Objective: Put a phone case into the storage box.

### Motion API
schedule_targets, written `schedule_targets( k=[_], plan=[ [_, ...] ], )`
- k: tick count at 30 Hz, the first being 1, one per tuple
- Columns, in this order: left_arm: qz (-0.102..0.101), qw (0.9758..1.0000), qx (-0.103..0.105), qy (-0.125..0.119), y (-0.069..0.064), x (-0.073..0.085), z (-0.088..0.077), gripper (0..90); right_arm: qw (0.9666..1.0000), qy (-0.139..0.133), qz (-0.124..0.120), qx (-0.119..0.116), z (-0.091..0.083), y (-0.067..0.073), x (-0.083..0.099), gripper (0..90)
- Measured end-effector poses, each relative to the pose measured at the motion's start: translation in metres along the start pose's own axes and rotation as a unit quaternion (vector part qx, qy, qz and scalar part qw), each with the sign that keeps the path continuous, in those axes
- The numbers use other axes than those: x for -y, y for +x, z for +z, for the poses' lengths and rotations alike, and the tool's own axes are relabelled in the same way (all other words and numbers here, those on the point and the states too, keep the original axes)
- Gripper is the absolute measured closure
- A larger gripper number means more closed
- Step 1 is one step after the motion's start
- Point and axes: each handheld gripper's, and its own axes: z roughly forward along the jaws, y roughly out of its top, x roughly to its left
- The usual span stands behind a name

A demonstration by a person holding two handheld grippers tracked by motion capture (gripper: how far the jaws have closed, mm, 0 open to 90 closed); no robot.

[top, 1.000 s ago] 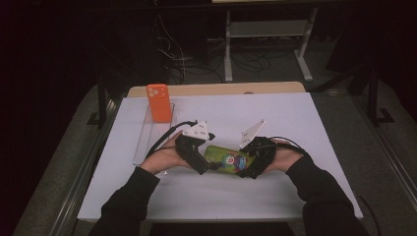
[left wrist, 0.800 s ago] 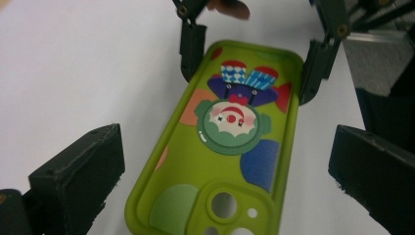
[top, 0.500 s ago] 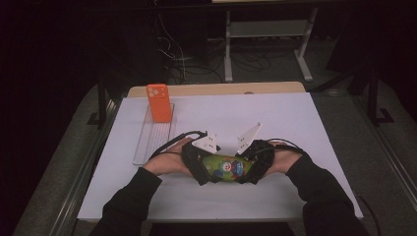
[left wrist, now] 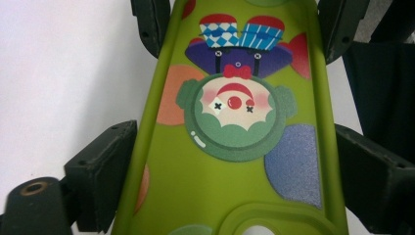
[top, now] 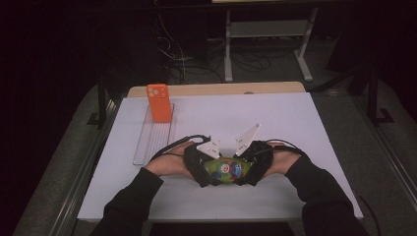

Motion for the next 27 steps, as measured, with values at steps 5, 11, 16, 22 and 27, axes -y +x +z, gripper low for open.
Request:
schedule_targets(
  k=[5,11,16,22,27],
  plan=[
    [0.002,1.0000,0.006,0.002,-0.0001,0.0001,0.0002,12.2,0.9998,-0.006,-0.019,0.001,0.0014,-0.0014,-0.0004,15.3],
    [0.001,0.9999,0.010,0.004,-0.0005,0.0001,0.0001,13.4,0.9998,-0.006,-0.017,-0.004,0.0017,-0.0014,-0.0005,15.1],
    [-0.004,0.9999,0.014,0.003,-0.0003,-0.0003,-0.0004,14.4,1.0000,-0.002,-0.005,-0.008,-0.0004,0.0003,0.0004,14.8],
    [-0.008,0.9998,0.005,0.016,0.0012,0.0005,-0.0019,14.9,1.0000,-0.006,-0.006,0.006,-0.0004,0.0012,0.0009,11.7],
    [-0.023,0.9995,-0.011,0.017,0.0022,0.0024,-0.0055,14.9,0.9992,-0.019,0.020,0.030,-0.0064,-0.0043,0.0031,3.8]
  ],
)
